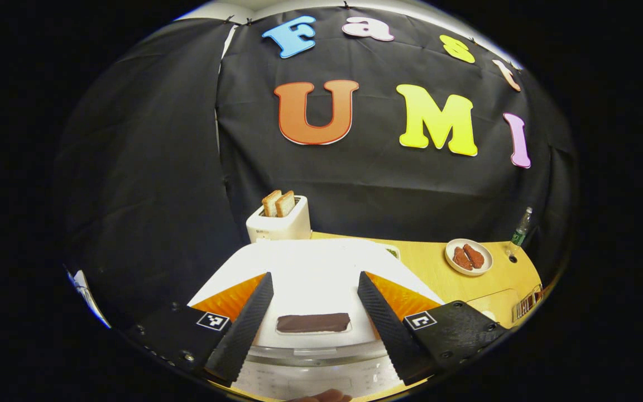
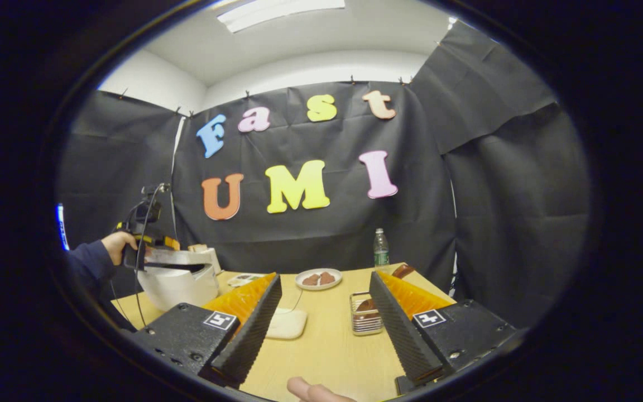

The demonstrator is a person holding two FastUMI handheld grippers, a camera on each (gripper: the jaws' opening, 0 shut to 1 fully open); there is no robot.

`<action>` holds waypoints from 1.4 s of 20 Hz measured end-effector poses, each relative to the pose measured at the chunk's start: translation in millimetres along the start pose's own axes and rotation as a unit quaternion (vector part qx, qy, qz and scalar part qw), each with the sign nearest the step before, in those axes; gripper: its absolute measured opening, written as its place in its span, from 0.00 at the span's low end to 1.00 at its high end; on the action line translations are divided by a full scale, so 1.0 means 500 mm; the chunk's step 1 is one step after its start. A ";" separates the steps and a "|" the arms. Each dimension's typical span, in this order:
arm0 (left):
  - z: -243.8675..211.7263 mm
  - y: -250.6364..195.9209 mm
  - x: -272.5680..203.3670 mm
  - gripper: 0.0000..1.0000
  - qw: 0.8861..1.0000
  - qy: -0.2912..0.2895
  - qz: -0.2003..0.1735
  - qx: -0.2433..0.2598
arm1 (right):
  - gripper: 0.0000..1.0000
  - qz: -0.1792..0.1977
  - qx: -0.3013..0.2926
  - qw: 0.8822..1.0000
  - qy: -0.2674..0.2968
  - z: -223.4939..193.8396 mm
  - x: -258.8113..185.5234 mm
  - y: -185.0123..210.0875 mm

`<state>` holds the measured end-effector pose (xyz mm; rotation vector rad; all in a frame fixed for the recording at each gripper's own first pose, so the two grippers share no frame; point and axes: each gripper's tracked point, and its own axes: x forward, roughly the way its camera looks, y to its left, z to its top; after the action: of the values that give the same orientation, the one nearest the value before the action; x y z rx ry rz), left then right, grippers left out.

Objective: Close the left gripper, press the button to open the rice cooker; take a wooden spoon from the chopstick holder with the right hand, scoop a spoonful of rice and pour it into the rice cooker, then put the wooden spoon back into the chopstick holder.

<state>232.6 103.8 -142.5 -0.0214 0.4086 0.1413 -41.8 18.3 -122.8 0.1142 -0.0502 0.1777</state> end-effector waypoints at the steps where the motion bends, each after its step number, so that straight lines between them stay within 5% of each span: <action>1: -0.022 -0.004 -0.002 0.99 1.000 0.007 0.001 0.001 | 0.99 -0.004 -0.005 1.000 -0.002 0.002 -0.008 -0.002; 18: -0.098 -0.016 -0.066 0.99 0.999 0.044 -0.013 0.007 | 0.96 0.003 -0.030 0.999 -0.015 0.021 -0.089 0.037; 28: -0.085 -0.009 -0.045 1.00 1.000 0.013 0.010 -0.011 | 1.00 0.001 -0.048 0.999 -0.021 0.037 -0.103 0.040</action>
<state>196.0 94.4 -172.5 -0.0413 0.4330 0.1658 -96.7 26.8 -105.4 0.0223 -0.1001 0.1750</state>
